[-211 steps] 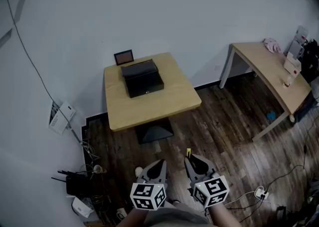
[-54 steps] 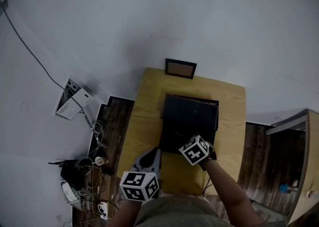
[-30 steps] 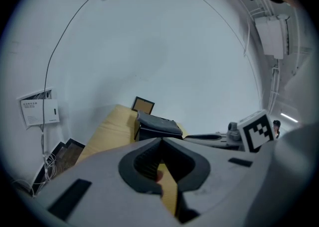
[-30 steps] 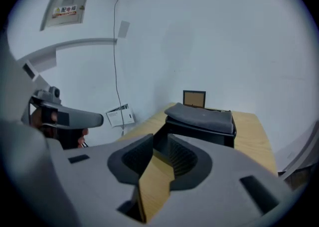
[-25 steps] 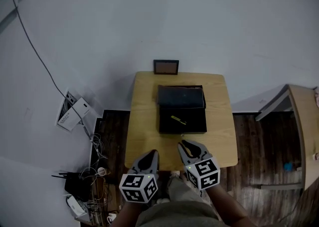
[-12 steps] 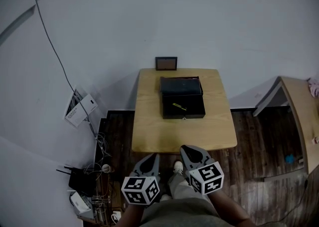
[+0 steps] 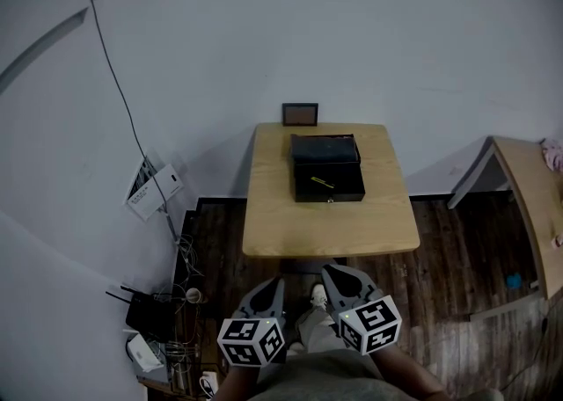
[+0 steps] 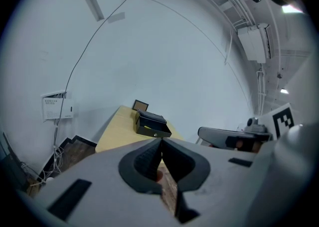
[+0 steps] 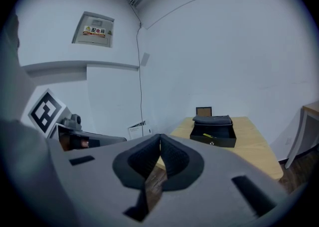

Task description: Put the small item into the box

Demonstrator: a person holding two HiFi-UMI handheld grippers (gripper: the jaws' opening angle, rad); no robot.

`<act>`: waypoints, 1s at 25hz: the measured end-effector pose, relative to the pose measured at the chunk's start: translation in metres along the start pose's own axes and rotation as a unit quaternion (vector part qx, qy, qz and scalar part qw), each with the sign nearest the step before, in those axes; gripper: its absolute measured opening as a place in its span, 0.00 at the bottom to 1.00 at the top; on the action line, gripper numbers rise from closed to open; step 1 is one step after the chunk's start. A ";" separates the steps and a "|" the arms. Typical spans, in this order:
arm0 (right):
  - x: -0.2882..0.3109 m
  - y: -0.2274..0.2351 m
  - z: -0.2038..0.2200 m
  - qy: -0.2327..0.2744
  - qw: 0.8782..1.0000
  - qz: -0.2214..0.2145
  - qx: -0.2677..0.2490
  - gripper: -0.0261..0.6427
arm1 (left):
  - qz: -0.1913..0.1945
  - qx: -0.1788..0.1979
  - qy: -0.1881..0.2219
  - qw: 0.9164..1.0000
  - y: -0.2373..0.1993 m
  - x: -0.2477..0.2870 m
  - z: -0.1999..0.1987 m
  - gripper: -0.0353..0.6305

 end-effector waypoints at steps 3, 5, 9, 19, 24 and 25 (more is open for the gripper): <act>-0.004 -0.008 0.000 0.004 1.000 -0.003 0.003 0.04 | 0.000 -0.003 0.005 1.000 -0.003 -0.008 0.000 0.06; -0.007 -0.011 -0.001 0.005 1.000 0.000 0.003 0.04 | 0.000 -0.006 0.008 1.000 -0.003 -0.012 0.000 0.06; -0.013 -0.016 -0.004 0.010 1.000 0.011 -0.003 0.04 | 0.004 -0.009 0.013 1.000 -0.003 -0.016 0.000 0.06; -0.020 -0.019 -0.004 0.015 1.000 0.013 -0.007 0.04 | 0.004 -0.017 0.017 1.000 -0.005 -0.021 0.005 0.06; -0.021 -0.015 -0.004 0.015 1.000 0.008 -0.007 0.04 | -0.002 -0.017 0.017 1.000 -0.003 -0.019 0.005 0.06; -0.021 -0.015 -0.003 0.015 1.000 0.008 -0.007 0.04 | -0.002 -0.017 0.016 1.000 -0.003 -0.019 0.005 0.06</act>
Point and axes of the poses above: the fingertips, and each gripper's own axes: x forward along the fingers, y to its right, z out of its underside, the point moved 10 cm from there along -x, backward along the fingers, and after that the axes turned 3 degrees about x, right-handed, at the moved point
